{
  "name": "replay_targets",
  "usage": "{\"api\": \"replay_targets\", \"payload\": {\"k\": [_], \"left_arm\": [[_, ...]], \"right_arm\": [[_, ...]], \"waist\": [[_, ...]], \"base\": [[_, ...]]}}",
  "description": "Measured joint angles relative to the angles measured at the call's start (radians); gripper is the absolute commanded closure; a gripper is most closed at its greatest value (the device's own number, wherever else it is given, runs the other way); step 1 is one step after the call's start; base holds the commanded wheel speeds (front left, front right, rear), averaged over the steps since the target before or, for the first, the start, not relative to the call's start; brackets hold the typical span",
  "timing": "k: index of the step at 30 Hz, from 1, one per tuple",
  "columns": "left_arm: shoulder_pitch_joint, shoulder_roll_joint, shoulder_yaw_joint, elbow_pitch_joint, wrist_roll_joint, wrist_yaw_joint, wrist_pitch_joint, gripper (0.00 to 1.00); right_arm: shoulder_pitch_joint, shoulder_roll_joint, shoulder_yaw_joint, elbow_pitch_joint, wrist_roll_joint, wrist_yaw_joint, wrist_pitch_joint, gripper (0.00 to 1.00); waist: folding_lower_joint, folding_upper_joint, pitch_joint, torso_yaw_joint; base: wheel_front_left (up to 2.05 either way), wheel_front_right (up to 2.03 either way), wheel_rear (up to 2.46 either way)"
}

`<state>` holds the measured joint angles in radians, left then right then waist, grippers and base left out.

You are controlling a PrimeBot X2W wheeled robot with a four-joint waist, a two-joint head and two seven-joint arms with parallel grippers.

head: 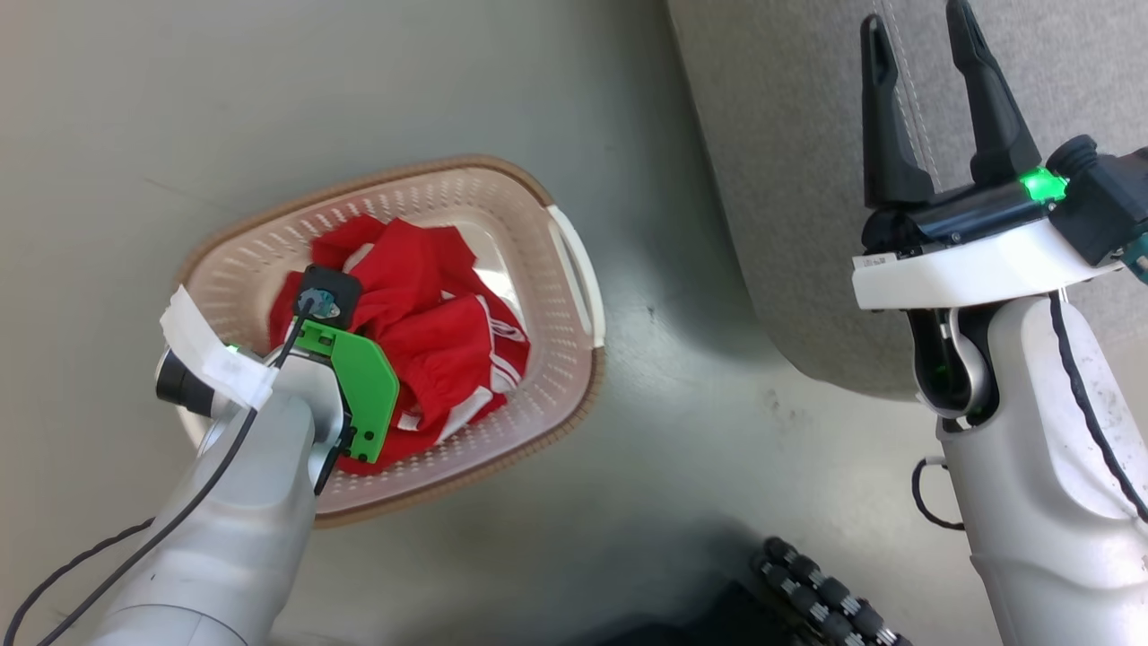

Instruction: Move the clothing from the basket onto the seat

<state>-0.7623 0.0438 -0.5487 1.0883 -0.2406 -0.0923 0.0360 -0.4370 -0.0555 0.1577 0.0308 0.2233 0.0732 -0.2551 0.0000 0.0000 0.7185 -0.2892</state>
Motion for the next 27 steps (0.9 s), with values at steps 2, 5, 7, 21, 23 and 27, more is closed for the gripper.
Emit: {"api": "replay_targets", "payload": {"k": [2,5,7,21,23,27], "left_arm": [[0.000,-0.001,-0.003,-0.003,0.000,-0.005,-0.016,1.00],[0.002,-0.001,-0.004,-0.013,-0.007,-0.009,-0.050,1.00],[0.003,-0.002,-0.006,-0.028,-0.012,-0.012,-0.072,1.00],[0.104,-0.009,-0.010,-0.119,-0.131,-0.030,-0.232,1.00],[0.125,-0.010,-0.009,-0.137,-0.159,-0.030,-0.249,1.00],[0.170,-0.010,-0.008,-0.173,-0.202,-0.030,-0.264,1.00]], "right_arm": [[0.007,-0.003,-0.005,0.013,-0.003,0.000,0.000,0.00],[0.026,-0.007,-0.012,0.035,-0.006,0.000,0.000,0.00],[0.040,-0.008,-0.016,0.046,-0.006,0.000,0.000,0.00],[0.118,-0.038,-0.020,0.111,-0.032,0.014,0.000,0.00],[0.130,-0.038,-0.013,0.122,-0.033,0.014,0.000,0.00],[0.160,-0.039,-0.011,0.139,-0.033,0.015,0.000,0.00]], "waist": [[0.0000,0.0000,-0.019,0.012],[0.0000,0.0000,-0.050,0.031],[0.0000,0.0000,-0.072,0.044],[-0.0001,0.0000,-0.239,0.131],[0.0000,0.0000,-0.264,0.142],[-0.0001,0.0000,-0.315,0.163]], "base": [[0.00,0.00,0.00],[0.00,0.00,0.00],[0.00,0.00,0.00],[0.00,0.00,0.00],[0.00,0.00,0.00],[0.00,0.00,0.00]]}}
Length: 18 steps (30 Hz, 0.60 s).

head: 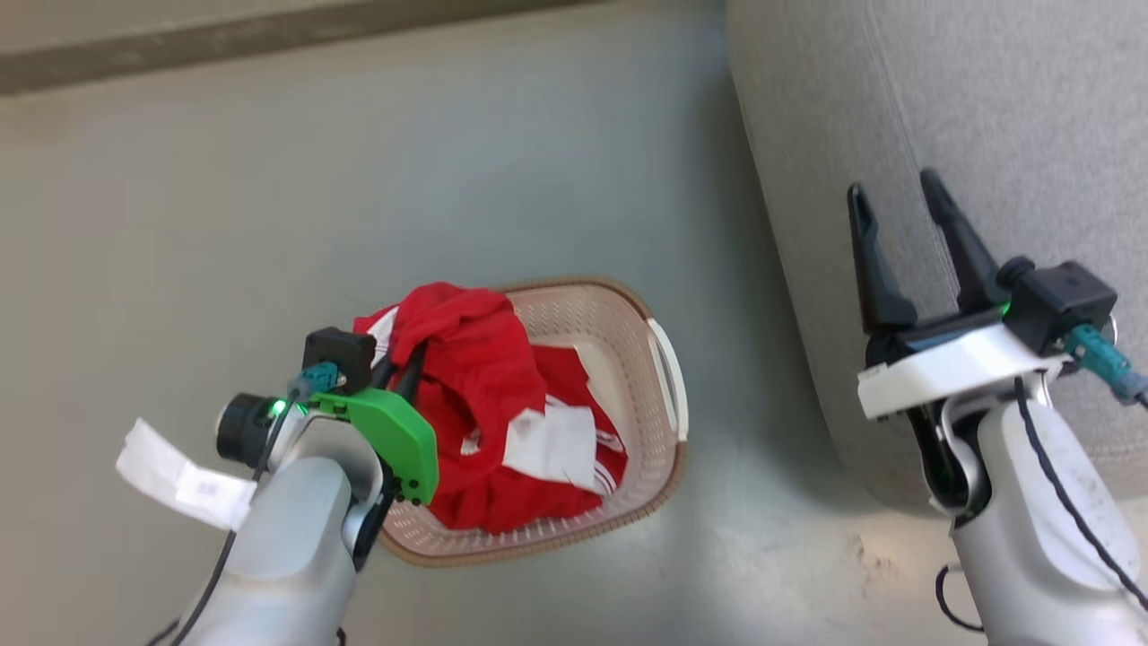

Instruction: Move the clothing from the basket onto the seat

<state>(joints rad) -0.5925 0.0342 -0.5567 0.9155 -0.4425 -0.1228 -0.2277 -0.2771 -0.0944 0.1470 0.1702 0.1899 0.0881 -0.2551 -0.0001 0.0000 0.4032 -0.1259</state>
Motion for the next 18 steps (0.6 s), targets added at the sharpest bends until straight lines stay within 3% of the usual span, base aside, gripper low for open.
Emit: {"api": "replay_targets", "payload": {"k": [7,18], "left_arm": [[0.035,-0.001,0.008,-0.081,-0.059,0.000,-0.015,1.00],[0.042,-0.001,0.012,-0.245,-0.059,0.000,-0.021,1.00]], "right_arm": [[0.060,-0.002,0.000,0.027,0.000,0.007,0.000,0.00],[0.127,-0.001,0.017,0.055,0.002,0.008,0.000,0.00]], "waist": [[0.0000,0.0000,-0.087,0.036],[0.0000,0.0000,-0.207,0.089]], "base": [[0.00,0.00,0.00],[0.00,0.00,0.00]]}}
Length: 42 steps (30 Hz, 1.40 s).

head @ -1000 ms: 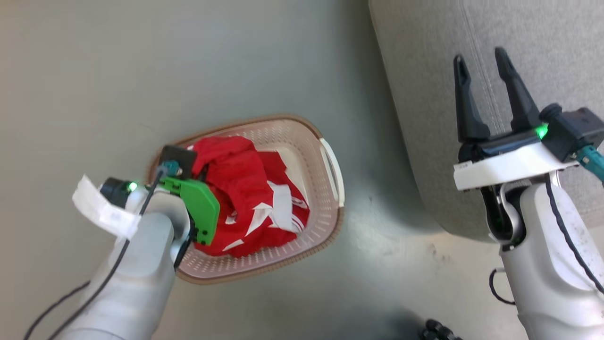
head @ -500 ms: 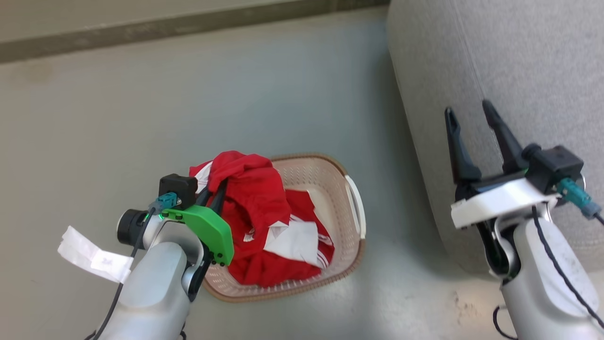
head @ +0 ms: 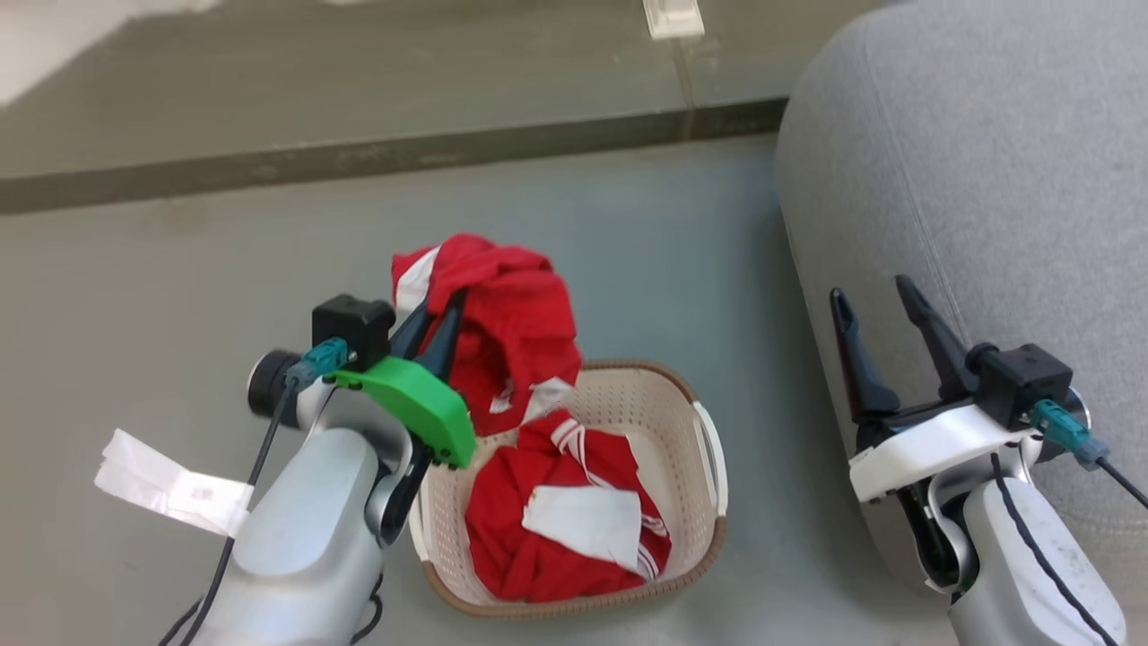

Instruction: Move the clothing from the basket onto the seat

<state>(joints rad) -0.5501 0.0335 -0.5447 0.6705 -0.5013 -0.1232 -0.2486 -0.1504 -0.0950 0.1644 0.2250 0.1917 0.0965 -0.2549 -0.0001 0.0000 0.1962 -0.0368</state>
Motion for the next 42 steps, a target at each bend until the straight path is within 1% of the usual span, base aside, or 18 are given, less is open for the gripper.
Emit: {"api": "replay_targets", "payload": {"k": [8,13,16,27,34,42], "left_arm": [[0.000,0.000,0.010,-0.190,0.002,0.000,0.000,1.00],[0.005,0.002,-0.016,-0.291,-0.002,0.000,0.000,1.00],[0.022,0.017,-0.040,-0.345,-0.016,0.000,-0.003,1.00],[0.130,0.083,-0.100,-0.481,-0.050,0.000,-0.003,1.00],[0.185,0.115,-0.103,-0.549,-0.065,0.000,0.003,1.00],[0.226,0.140,-0.107,-0.620,-0.086,0.000,0.029,1.00]], "right_arm": [[0.038,0.001,0.007,0.009,0.001,0.000,0.000,0.00],[0.061,0.002,0.012,0.012,0.001,0.000,0.000,0.00],[0.077,0.002,0.012,0.013,0.002,0.000,0.000,0.00],[0.127,0.003,0.019,0.007,0.002,-0.001,0.001,0.00],[0.158,0.004,0.022,-0.011,0.003,-0.001,0.007,0.00],[0.179,0.008,0.035,-0.031,0.003,-0.002,0.010,0.00]], "waist": [[0.0000,0.0000,-0.069,0.011],[0.0000,0.0000,-0.102,0.009],[0.0000,0.0000,-0.119,0.005],[0.0000,0.0000,-0.176,-0.010],[0.0000,0.0000,-0.206,-0.013],[0.0000,0.0000,-0.212,-0.015]], "base": [[0.00,0.00,0.00],[0.00,0.00,0.00],[0.00,0.00,0.00],[0.00,0.00,0.00],[0.00,0.00,0.00],[0.00,0.00,0.00]]}}
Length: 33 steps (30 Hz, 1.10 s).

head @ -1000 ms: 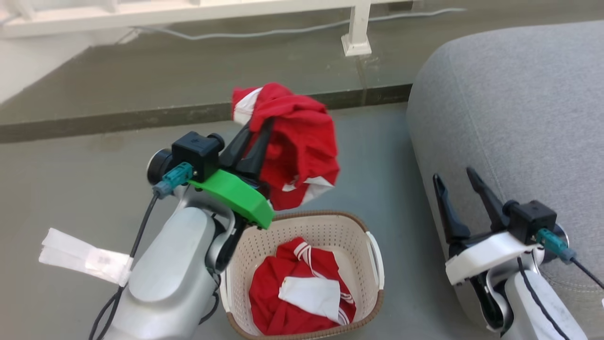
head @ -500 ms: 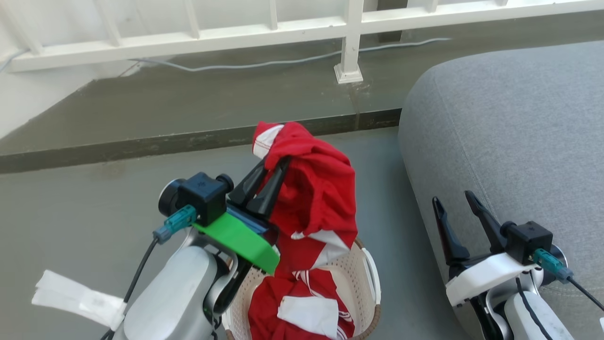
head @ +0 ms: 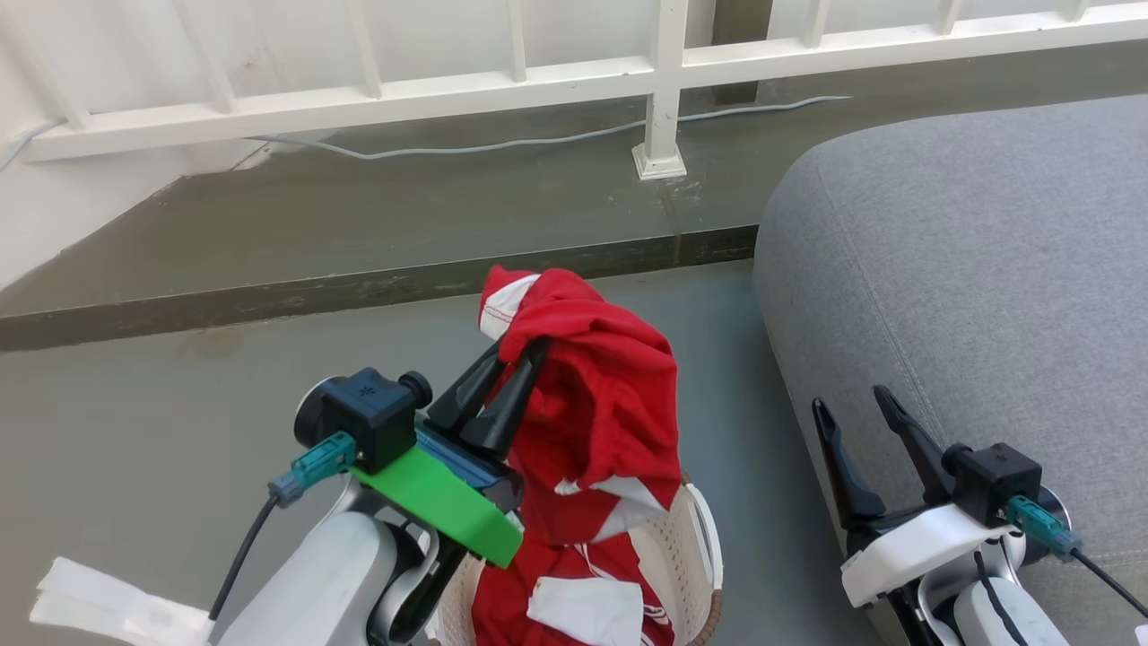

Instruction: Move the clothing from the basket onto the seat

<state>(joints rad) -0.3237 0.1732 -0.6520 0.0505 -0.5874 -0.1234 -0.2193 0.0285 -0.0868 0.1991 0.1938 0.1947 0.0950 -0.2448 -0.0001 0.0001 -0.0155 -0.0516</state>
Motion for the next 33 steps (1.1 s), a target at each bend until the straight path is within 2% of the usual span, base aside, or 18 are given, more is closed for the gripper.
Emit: {"api": "replay_targets", "payload": {"k": [14,21,33], "left_arm": [[0.039,0.032,0.000,-0.090,-0.007,0.002,0.040,1.00],[0.045,0.035,-0.002,-0.127,-0.008,0.006,0.052,1.00],[0.047,0.036,-0.007,-0.171,-0.008,0.022,0.079,1.00]], "right_arm": [[0.003,0.000,0.010,-0.033,0.008,-0.001,0.017,0.00],[0.003,0.008,0.048,-0.073,0.009,0.000,0.017,0.00],[-0.002,0.024,0.269,-0.216,0.032,0.022,0.032,0.00]], "waist": [[0.0000,0.0000,-0.002,-0.006],[0.0000,0.0000,-0.002,-0.006],[0.0000,0.0000,-0.001,-0.009]], "base": [[0.00,0.00,0.00],[0.00,0.00,0.00],[0.00,0.00,0.00]]}}
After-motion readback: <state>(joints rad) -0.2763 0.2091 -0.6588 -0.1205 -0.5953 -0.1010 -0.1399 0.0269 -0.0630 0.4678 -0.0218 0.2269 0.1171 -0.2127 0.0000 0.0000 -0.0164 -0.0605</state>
